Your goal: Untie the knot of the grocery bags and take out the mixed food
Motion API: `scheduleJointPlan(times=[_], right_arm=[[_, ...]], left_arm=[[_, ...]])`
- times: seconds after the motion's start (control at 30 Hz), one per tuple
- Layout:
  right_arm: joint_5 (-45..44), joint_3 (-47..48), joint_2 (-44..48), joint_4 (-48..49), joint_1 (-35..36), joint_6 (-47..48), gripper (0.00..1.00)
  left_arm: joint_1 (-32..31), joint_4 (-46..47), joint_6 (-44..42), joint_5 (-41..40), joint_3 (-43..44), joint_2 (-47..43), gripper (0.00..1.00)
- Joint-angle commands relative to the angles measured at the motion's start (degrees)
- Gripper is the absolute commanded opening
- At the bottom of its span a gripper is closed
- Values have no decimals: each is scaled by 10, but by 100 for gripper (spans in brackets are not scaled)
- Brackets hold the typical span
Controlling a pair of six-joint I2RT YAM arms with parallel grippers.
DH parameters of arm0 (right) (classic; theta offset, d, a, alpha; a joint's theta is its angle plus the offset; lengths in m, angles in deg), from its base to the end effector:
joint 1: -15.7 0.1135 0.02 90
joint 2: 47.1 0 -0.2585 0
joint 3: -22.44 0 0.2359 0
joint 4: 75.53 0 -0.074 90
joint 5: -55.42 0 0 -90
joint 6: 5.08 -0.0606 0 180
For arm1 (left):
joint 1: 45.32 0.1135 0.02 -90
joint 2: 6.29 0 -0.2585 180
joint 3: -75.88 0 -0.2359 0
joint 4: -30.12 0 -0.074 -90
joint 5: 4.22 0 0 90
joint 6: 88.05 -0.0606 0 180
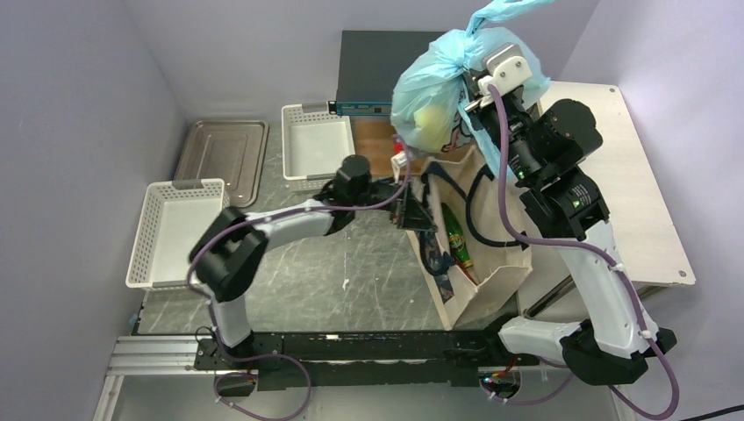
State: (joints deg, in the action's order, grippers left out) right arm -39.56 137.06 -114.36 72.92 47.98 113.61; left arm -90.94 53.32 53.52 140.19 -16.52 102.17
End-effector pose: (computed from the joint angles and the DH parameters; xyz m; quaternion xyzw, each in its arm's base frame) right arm 0.1796 0.1073 0.5620 -0.2758 0.5369 -0.0012 0.7973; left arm 0.2666 -0.3428 0.2792 0.2974 0.6322 -0.6906 0.1869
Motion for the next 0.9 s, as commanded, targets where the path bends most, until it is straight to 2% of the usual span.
scheduleJointPlan(times=[0.0,0.13,0.27,0.43,0.57,0.7,0.87], right_arm=[[46,0,13,43,-1,-28,0],[125,7,4,33,1,-58,0],[196,7,-13,35,1,-106,0],[276,14,-44,35,17,-164,0],[324,-21,-64,25,68,-171,0],[357,-82,-90,24,133,-161,0],[371,-169,-139,14,146,-127,0]], left_arm=[[37,-103,-156,-2,-80,-169,100],[81,-276,-274,-50,-161,-326,99],[173,-416,-344,-89,-250,-452,99],[324,-554,-419,-105,-313,-602,99],[482,-651,-458,-96,-312,-694,99],[622,-723,-473,-85,-256,-706,99],[752,-833,-490,-112,-134,-615,99]])
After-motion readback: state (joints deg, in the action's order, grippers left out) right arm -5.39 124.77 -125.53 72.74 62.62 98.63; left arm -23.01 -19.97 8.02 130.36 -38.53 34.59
